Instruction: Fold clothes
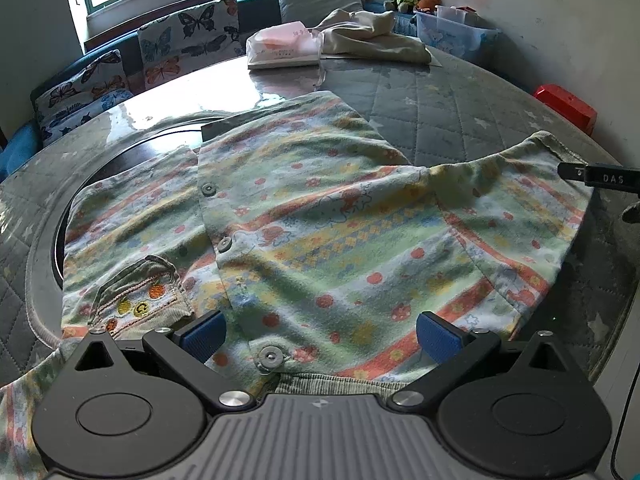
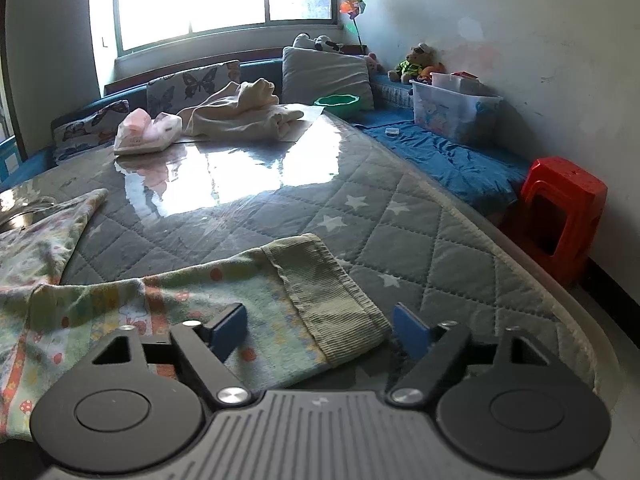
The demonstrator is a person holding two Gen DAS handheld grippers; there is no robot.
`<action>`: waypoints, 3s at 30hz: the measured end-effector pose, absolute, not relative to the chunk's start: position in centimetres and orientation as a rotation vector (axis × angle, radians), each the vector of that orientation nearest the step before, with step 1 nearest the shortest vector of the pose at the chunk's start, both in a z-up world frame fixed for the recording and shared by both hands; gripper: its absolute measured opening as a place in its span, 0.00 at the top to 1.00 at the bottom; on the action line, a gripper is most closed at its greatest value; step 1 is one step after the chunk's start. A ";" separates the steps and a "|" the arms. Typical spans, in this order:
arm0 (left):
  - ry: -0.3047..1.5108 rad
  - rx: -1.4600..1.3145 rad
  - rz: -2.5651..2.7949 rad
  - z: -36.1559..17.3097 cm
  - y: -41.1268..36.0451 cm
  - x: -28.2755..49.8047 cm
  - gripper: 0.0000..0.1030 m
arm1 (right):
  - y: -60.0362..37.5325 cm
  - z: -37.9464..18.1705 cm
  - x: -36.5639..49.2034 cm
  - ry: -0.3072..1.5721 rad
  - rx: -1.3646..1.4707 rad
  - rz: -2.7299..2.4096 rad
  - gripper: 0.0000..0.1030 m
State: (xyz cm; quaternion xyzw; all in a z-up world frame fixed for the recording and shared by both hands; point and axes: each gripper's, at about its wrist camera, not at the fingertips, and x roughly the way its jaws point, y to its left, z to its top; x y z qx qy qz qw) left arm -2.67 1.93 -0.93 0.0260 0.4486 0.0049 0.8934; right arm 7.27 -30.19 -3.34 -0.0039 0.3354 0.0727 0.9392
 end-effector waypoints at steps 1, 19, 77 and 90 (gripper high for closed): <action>0.930 0.053 0.011 -0.9 1.9 -2.6 0.00 | -30.3 -3.3 7.3 0.684 -0.002 0.145 0.28; 0.913 0.067 0.004 -0.4 1.4 -2.2 0.00 | -31.2 -3.0 6.7 0.691 0.009 0.148 0.60; 0.771 -0.178 0.315 2.1 16.1 -9.4 0.00 | -5.4 6.7 -0.5 0.650 0.055 1.126 0.90; 0.764 -0.212 0.364 1.8 18.0 -10.3 0.00 | -2.6 4.8 -3.0 0.705 -0.081 1.201 0.81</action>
